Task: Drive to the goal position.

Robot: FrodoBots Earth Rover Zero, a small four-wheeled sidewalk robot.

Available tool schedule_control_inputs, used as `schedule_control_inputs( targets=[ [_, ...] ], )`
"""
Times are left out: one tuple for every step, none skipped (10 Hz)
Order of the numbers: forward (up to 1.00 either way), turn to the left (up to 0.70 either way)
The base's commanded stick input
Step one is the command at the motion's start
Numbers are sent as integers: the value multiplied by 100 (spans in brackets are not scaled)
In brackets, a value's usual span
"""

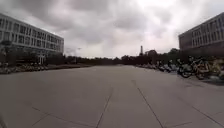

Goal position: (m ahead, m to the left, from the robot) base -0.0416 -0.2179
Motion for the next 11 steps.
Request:
schedule_control_inputs(
  targets=[
    [5,0],
    [5,0],
    [5,0],
    [5,0],
    [5,0],
    [5,0],
    [5,0],
    [5,0],
    [5,0],
    [5,0],
    [5,0]
  ],
)
